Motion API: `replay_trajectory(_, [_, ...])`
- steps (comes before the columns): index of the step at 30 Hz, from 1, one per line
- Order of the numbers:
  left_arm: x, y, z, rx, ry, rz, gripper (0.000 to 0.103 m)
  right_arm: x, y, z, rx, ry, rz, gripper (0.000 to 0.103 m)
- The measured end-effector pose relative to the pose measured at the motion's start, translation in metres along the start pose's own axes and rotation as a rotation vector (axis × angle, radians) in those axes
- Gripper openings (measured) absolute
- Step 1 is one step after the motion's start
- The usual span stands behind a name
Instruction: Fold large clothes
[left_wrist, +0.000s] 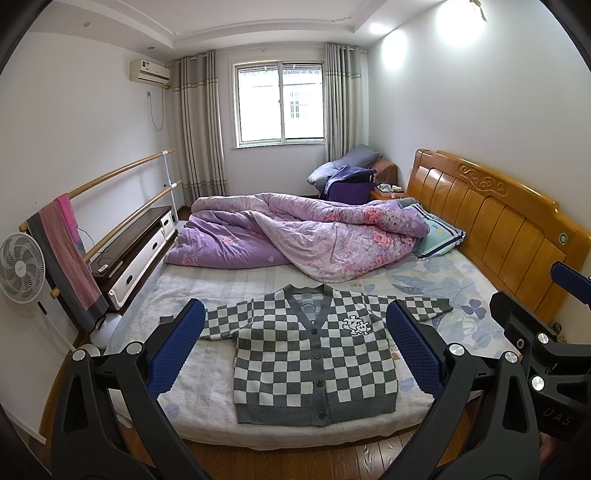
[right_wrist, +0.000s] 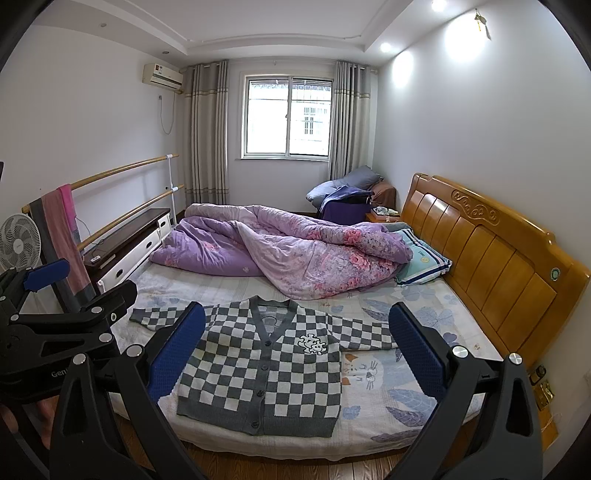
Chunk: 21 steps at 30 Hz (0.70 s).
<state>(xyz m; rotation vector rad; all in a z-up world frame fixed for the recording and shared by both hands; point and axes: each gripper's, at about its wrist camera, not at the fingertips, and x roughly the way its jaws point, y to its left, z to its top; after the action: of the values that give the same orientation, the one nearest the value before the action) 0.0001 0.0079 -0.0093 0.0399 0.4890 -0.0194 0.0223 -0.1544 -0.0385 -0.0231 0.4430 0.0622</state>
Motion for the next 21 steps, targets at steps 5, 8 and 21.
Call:
replay_trajectory(5, [0.0,0.001,0.0,0.001,0.001,0.001,0.098,0.001,0.001,0.0,-0.001,0.001,0.001,0.096])
replay_trajectory(8, [0.0,0.003,-0.002,0.001,0.002,0.002,0.098,0.002,0.0,0.0,0.001,0.004,0.003,0.096])
replay_trajectory(21, [0.005,0.005,-0.009,-0.001,0.013,0.006,0.098,0.012,-0.011,0.005,0.004,0.026,0.023,0.096])
